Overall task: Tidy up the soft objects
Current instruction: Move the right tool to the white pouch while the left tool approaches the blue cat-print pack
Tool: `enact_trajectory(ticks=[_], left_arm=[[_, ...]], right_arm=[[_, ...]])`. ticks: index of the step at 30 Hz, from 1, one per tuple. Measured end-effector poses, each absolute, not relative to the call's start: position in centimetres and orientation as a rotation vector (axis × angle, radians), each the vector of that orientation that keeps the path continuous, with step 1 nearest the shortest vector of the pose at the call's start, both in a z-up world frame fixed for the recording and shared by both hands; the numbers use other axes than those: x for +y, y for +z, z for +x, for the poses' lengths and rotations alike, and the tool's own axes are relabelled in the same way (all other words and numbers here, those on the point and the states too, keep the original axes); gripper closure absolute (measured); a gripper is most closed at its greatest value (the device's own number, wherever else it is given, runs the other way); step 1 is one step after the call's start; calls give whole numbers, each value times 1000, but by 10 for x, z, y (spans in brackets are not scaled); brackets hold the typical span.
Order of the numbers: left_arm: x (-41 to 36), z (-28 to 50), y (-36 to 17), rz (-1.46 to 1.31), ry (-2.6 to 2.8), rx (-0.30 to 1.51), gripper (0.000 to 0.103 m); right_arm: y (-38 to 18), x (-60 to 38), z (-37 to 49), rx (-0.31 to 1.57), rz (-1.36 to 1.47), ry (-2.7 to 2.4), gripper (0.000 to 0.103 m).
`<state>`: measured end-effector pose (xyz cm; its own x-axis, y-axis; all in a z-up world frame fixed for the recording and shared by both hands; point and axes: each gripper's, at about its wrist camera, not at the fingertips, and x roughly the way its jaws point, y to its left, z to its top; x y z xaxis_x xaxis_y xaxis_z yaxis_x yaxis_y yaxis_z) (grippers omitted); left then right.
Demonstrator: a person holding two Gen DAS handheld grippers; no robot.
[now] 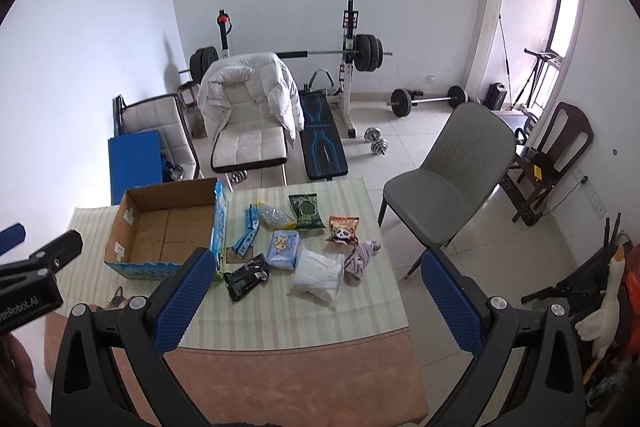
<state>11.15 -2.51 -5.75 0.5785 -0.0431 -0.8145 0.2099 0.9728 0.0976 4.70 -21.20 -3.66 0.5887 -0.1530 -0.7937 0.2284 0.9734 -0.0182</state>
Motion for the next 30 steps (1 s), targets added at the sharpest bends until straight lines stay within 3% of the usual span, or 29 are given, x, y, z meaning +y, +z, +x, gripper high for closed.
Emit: enact_trajectory(ticks=[11, 22, 30], left_arm=[[-78, 226, -186, 391, -226, 1129, 0], [-101, 258, -317, 570, -99, 1371, 0], [-116, 257, -379, 618, -25, 1474, 0]], right_arm=[[-202, -276, 140, 1228, 291, -155, 0], [-388, -267, 268, 1513, -187, 290, 0], [-500, -232, 273, 1680, -504, 566, 0]])
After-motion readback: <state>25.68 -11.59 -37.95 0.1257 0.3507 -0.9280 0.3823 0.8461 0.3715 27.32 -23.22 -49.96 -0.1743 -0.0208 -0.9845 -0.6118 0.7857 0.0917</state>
